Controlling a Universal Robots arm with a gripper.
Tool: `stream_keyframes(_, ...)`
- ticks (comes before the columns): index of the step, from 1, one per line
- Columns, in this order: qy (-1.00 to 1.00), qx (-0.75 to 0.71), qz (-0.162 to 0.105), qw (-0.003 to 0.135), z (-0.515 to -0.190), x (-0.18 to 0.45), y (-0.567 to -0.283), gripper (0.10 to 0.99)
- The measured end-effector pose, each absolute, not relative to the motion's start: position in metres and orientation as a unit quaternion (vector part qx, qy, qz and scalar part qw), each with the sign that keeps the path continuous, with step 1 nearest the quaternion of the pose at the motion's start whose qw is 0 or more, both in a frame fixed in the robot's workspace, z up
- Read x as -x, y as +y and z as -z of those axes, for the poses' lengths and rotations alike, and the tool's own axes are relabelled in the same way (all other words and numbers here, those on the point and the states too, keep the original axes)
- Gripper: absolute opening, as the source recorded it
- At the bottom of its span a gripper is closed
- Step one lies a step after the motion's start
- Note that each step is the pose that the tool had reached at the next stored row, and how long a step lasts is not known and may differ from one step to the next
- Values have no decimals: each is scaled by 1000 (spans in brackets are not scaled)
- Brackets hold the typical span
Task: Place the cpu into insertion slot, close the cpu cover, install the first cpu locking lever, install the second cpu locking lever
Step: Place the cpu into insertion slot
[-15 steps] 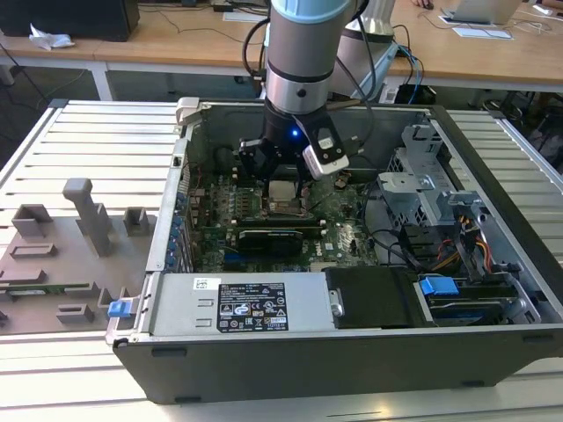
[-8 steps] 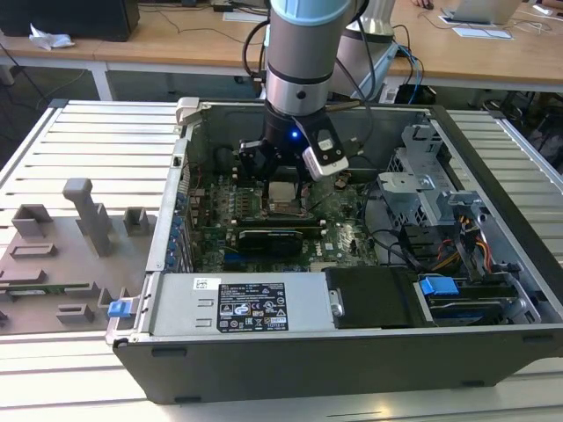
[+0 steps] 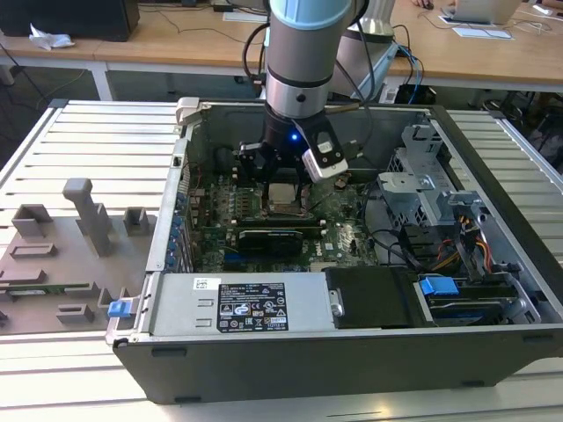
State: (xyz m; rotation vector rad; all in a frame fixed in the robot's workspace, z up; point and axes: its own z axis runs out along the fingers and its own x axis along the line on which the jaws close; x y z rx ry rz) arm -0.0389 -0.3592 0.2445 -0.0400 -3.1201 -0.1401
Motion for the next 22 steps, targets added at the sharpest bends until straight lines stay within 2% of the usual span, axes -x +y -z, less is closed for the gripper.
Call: stream_keyframes(22, -999, 13, 45, 9, -233, 39, -359, 541)
